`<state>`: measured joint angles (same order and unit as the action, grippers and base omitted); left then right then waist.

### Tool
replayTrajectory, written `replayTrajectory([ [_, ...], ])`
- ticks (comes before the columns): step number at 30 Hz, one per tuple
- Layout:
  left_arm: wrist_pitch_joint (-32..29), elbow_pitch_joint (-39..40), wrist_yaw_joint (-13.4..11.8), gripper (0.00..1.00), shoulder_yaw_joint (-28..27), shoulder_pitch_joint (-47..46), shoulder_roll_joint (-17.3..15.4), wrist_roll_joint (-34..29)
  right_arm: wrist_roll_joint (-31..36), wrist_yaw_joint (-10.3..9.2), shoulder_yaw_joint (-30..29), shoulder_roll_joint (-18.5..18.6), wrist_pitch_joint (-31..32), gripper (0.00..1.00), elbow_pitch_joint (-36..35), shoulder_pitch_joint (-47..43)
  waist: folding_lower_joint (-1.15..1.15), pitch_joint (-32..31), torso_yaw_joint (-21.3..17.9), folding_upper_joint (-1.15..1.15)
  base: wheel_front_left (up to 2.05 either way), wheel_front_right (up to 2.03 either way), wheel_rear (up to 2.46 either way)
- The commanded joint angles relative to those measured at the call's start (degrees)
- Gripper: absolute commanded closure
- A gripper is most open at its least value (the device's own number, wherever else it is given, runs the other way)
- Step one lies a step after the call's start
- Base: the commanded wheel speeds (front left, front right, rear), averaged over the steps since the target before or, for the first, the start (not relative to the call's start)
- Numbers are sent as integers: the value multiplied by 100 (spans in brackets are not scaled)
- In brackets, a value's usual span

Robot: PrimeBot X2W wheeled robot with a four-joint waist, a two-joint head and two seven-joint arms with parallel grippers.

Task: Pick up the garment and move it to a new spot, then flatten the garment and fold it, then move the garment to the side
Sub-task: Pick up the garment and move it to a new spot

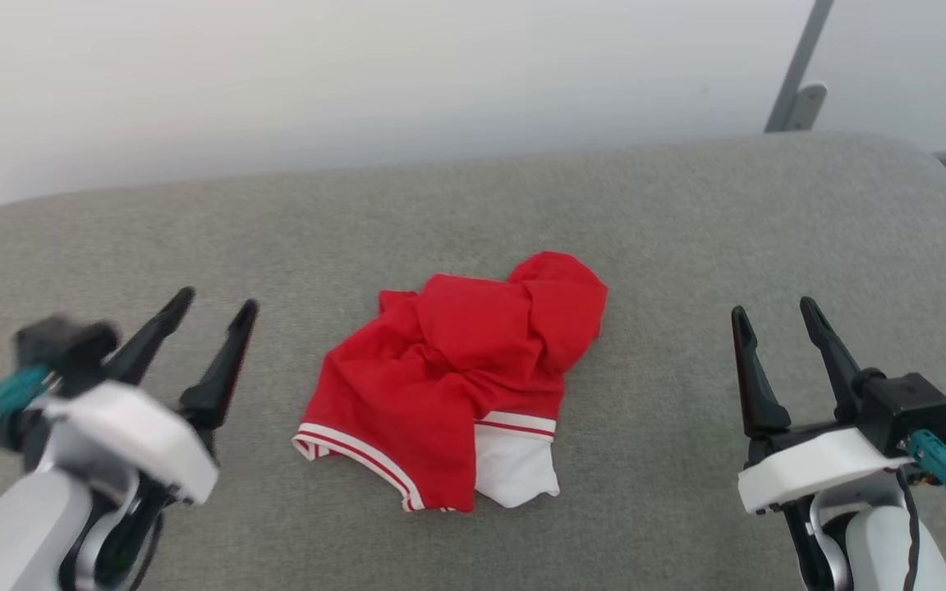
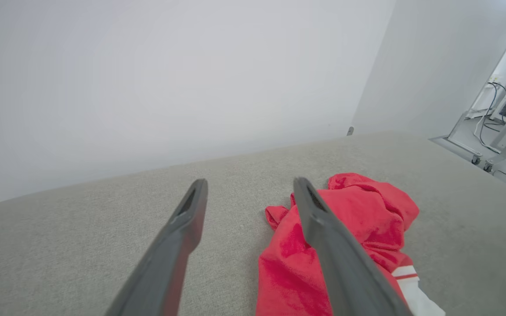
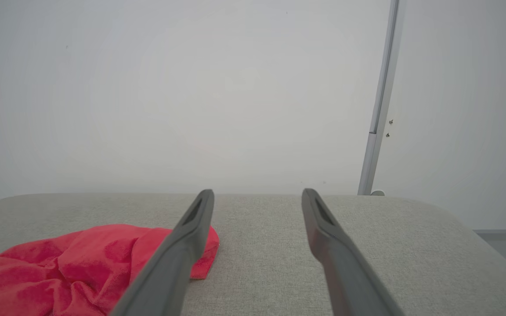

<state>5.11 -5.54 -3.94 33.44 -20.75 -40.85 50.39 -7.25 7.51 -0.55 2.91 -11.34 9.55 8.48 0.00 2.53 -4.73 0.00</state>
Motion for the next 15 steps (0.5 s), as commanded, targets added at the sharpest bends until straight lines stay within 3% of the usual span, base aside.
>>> replayTrajectory([
  [1, 289, 144, -145, 0, -142, 282, -97, -25, 44, -4, -21, -1, 27, 0, -32, -97, 0, -109, 100, 0, 0, 0, 0],
  [7, 907, 593, -530, 0, -592, 1073, -223, -118, 67, -4, -97, -1, 42, 0, -87, -226, 0, -259, 227, 0, 0, 0, 0],
  [11, 1008, 785, -596, 0, -954, 1546, -197, -300, 59, -4, -149, 0, 47, 0, -123, -288, 0, -307, 292, 0, 0, 0, 0],
  [15, 1014, 928, -599, 0, -1485, 1991, 49, -549, 61, -4, -209, 1, 21, 0, -151, -338, 0, -346, 336, 0, 0, 0, 0],
])
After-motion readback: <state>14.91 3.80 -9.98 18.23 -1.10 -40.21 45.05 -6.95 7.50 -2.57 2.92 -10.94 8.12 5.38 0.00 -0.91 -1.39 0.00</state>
